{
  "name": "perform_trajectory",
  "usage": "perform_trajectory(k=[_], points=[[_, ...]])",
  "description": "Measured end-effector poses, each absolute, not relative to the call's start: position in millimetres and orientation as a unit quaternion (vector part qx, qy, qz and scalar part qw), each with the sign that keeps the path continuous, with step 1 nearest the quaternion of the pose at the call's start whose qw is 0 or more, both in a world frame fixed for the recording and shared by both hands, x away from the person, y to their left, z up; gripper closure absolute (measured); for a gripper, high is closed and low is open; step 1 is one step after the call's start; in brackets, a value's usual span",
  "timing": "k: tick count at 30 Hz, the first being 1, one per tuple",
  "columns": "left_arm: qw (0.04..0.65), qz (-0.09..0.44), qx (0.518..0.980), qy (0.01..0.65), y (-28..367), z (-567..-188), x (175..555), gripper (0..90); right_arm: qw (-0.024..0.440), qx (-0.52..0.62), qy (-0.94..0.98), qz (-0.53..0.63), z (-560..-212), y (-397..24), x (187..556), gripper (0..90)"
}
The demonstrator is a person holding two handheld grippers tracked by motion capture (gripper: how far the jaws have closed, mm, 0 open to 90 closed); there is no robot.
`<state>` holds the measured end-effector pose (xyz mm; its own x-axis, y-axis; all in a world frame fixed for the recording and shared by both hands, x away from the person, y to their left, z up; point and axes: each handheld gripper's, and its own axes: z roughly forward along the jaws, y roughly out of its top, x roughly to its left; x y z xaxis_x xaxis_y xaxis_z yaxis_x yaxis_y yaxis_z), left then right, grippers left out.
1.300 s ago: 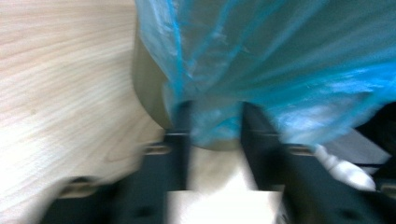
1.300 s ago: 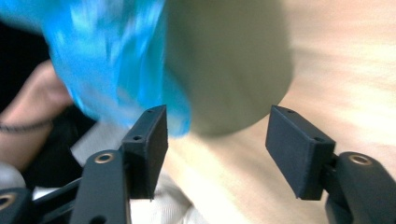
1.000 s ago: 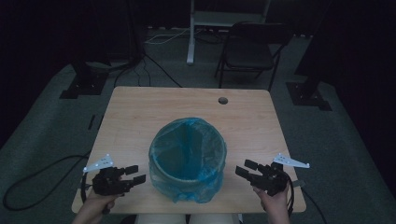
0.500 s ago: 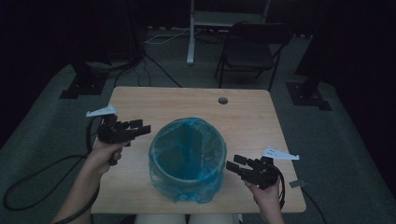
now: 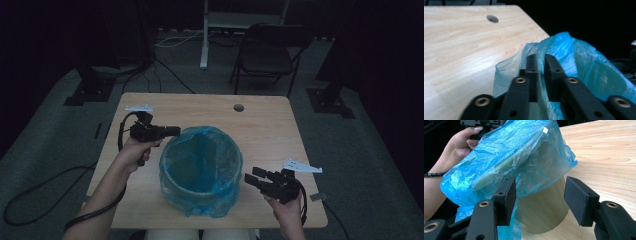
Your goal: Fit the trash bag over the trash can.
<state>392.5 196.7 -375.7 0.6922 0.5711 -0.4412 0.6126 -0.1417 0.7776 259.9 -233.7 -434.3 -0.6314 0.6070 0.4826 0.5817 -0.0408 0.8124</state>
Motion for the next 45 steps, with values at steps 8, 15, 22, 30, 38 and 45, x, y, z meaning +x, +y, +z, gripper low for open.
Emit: perform_trajectory(k=[8,15,22,30,38,45], points=[[0.493,0.025,0.772,0.4,196.5,-385.6,389.8,90.0,0.015,0.431,0.69,0.581,-434.2,-234.1,260.5,43.1],[0.464,0.02,0.786,0.409,194.9,-416.9,391.5,90.0,0.017,0.436,0.688,0.58,-436.2,-234.6,261.5,40.6],[0.46,0.075,0.778,0.421,198.4,-425.9,387.5,63.9,0.038,0.447,0.684,0.576,-436.1,-239.2,261.5,30.6],[0.485,0.117,0.757,0.423,225.4,-418.0,361.5,30.8,0.046,0.453,0.686,0.568,-435.9,-247.4,265.2,22.1],[0.461,0.125,0.772,0.419,248.9,-430.9,325.4,1.2,0.047,0.445,0.691,0.568,-434.6,-245.1,267.3,20.4],[0.453,0.164,0.773,0.412,246.6,-448.0,293.2,1.2,0.059,0.453,0.696,0.554,-438.5,-239.6,269.9,19.8]])
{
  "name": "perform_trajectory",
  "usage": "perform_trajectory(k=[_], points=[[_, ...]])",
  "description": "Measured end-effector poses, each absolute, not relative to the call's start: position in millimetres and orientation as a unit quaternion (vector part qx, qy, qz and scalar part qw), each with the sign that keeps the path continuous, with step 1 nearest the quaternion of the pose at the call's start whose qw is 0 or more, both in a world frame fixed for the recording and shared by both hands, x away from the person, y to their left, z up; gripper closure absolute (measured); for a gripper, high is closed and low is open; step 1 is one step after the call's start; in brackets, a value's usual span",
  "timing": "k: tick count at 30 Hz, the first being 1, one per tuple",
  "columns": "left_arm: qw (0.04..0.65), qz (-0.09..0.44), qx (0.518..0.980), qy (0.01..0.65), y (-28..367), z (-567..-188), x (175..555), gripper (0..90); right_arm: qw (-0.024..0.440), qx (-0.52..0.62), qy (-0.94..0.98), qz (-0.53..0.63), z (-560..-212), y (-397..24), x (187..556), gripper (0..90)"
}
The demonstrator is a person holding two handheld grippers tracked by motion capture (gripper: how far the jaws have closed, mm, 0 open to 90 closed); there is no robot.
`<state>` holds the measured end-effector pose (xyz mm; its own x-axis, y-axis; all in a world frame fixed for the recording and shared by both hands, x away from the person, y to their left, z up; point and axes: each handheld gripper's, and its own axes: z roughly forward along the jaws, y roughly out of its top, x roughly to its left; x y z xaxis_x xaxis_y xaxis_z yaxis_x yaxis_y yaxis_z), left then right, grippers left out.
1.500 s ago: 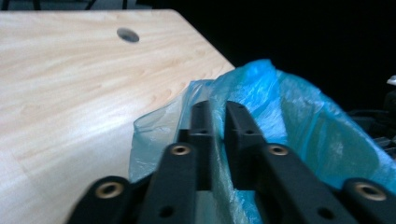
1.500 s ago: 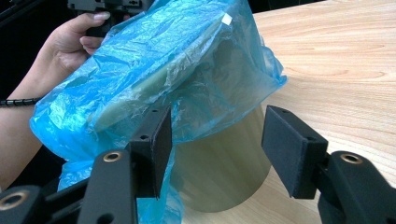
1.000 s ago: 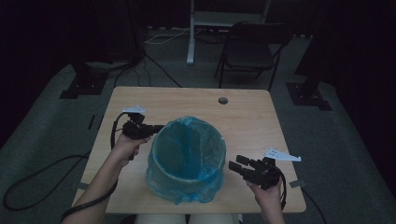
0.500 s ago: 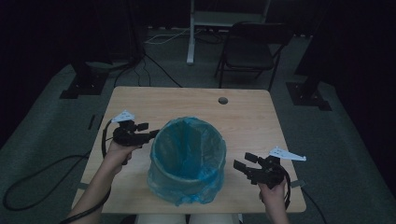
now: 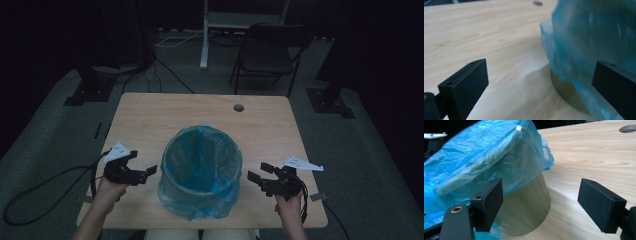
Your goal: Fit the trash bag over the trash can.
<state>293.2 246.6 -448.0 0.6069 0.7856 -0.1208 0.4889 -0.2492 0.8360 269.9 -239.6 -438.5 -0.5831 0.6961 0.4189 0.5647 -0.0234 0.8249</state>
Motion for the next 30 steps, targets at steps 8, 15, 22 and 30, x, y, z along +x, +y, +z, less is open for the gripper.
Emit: perform_trajectory(k=[8,15,22,30], points=[[0.455,0.136,0.781,0.407,226.7,-467.2,295.5,1.2,0.03,0.44,0.705,0.556,-447.0,-223.5,274.0,19.8],[0.444,0.131,0.79,0.402,212.7,-471.1,310.2,1.3,0.015,0.432,0.716,0.549,-454.7,-210.8,283.5,19.9],[0.435,0.138,0.792,0.405,205.5,-469.5,323.3,1.3,0.013,0.439,0.709,0.551,-454.8,-215.3,298.1,20.3],[0.418,0.15,0.804,0.395,182.3,-467.9,345.1,1.3,0.015,0.432,0.723,0.539,-453.0,-206.0,324.4,20.2]])
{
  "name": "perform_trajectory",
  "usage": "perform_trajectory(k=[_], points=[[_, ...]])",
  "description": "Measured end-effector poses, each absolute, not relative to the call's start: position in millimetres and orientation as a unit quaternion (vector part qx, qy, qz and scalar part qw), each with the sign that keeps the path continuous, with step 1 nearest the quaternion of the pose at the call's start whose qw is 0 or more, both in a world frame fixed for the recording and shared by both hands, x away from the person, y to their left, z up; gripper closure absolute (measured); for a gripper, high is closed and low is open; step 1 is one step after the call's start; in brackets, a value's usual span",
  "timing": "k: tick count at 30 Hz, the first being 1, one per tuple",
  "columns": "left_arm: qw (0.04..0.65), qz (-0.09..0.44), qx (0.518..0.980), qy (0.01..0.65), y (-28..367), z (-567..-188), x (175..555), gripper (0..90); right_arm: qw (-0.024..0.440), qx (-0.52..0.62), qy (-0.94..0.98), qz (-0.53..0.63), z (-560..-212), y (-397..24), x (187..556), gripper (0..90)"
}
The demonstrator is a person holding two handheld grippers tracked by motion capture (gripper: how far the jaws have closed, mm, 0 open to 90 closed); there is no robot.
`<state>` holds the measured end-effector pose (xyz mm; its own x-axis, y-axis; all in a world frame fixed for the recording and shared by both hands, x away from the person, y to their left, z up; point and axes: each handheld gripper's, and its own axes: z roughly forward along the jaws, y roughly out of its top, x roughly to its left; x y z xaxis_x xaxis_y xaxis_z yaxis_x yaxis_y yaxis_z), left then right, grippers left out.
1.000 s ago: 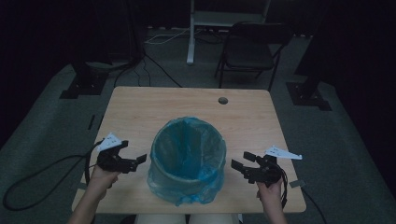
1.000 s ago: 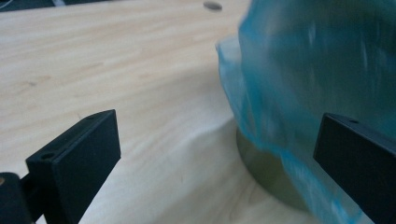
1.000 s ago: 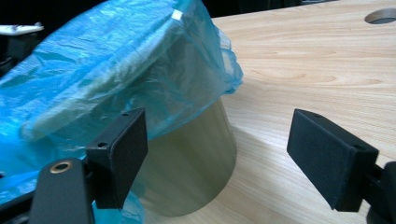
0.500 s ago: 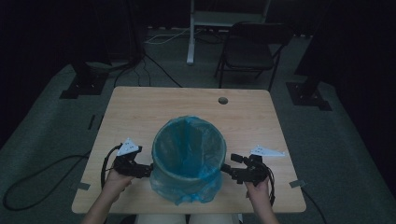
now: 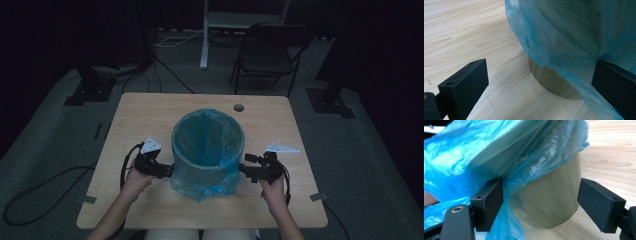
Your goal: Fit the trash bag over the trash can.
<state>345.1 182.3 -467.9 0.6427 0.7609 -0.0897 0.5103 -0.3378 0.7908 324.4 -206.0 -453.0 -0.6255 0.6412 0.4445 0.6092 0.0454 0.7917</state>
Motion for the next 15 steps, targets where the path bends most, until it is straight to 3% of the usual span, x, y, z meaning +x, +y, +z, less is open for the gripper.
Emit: perform_trajectory(k=[4,10,14,15], points=[[0.405,0.15,0.809,0.399,183.3,-474.3,345.6,1.3,0.05,0.46,0.73,0.503,-460.5,-207.5,329.2,20.2],[0.399,0.153,0.799,0.423,205.3,-482.1,341.7,1.3,0.052,0.515,0.732,0.443,-490.4,-231.5,331.0,20.2],[0.414,0.169,0.784,0.43,216.4,-478.3,335.7,1.3,0.062,0.526,0.711,0.463,-488.5,-244.4,326.1,20.2],[0.421,0.178,0.777,0.433,221.1,-476.9,332.4,1.3,0.083,0.527,0.7,0.474,-480.2,-252.1,321.8,20.2]])
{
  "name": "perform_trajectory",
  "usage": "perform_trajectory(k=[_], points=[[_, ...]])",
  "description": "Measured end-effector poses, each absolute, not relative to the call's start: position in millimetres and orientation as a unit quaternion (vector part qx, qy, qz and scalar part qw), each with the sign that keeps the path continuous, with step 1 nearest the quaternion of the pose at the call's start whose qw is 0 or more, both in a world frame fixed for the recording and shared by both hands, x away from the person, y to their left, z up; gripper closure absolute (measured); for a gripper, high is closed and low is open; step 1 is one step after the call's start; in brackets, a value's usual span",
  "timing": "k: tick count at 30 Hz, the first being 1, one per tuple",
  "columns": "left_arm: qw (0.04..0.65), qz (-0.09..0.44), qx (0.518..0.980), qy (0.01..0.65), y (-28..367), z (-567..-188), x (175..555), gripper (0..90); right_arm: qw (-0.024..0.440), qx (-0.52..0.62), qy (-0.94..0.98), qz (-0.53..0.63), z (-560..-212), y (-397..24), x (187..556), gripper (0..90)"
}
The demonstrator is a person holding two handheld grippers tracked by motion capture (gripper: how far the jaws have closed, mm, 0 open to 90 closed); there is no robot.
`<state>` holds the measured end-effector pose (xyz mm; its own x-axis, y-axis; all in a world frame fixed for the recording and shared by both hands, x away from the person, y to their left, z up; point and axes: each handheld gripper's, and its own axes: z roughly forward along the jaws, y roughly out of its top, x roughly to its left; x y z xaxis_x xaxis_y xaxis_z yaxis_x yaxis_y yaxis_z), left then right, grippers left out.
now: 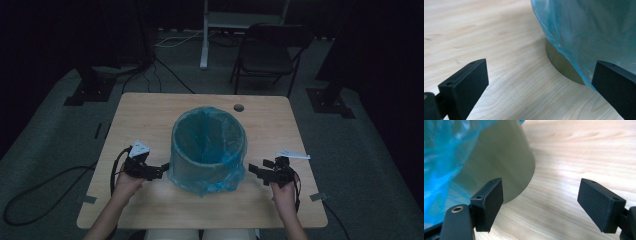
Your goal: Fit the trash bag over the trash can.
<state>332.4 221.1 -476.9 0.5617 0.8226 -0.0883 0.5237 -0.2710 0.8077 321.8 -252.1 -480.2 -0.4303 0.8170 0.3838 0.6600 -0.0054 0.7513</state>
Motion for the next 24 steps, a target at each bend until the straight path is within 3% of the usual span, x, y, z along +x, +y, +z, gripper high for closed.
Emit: perform_trajectory(k=[2,3,5,9,15,24], points=[[0.433,0.193,0.766,0.435,227.8,-476.0,326.6,1.3,0.094,0.527,0.697,0.477,-475.2,-254.7,320.5,20.2],[0.441,0.202,0.758,0.437,231.7,-476.0,323.6,1.3,0.123,0.521,0.685,0.495,-458.5,-261.1,318.0,20.2],[0.469,0.221,0.734,0.439,243.0,-477.2,314.4,1.3,0.137,0.512,0.672,0.517,-440.7,-264.8,316.9,20.2],[0.474,0.231,0.73,0.435,252.9,-484.9,304.1,1.3,0.147,0.5,0.664,0.536,-428.1,-261.9,313.6,20.2],[0.47,0.258,0.729,0.425,269.5,-493.8,290.8,1.3,0.147,0.517,0.671,0.511,-452.6,-263.3,313.3,20.1],[0.493,0.241,0.718,0.428,309.9,-506.5,275.4,1.3,0.176,0.536,0.654,0.504,-471.1,-284.9,310.1,20.1]])
